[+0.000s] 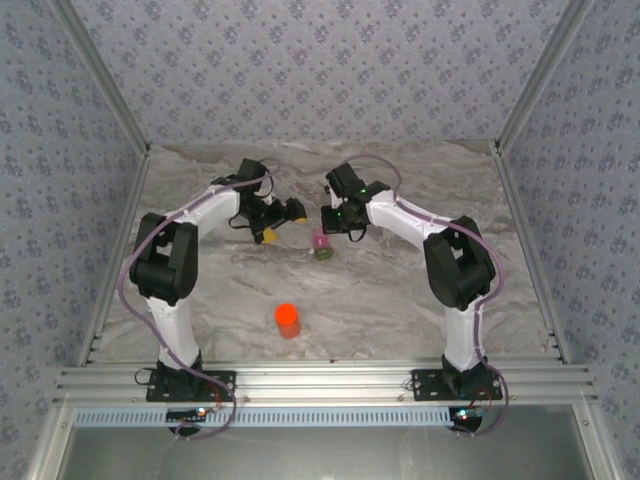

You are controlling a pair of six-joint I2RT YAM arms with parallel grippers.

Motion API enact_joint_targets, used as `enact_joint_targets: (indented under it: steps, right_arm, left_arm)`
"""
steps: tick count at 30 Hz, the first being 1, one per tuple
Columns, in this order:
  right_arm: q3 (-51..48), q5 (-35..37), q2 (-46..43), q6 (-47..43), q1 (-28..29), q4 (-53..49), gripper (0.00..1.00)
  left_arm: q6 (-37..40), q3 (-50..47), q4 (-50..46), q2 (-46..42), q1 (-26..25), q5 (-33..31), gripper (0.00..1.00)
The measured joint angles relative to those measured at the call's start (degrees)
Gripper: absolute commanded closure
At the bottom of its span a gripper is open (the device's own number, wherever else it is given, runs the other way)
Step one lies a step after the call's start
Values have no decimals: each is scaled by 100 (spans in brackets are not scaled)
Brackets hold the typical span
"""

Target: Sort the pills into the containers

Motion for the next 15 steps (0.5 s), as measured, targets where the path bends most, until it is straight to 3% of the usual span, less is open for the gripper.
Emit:
enact_joint_targets:
  steps: [15]
  right_arm:
    - [-719,-428,-2,463,-264,839,100]
  left_arm:
    - [542,767,-697,654,-365,-334,0]
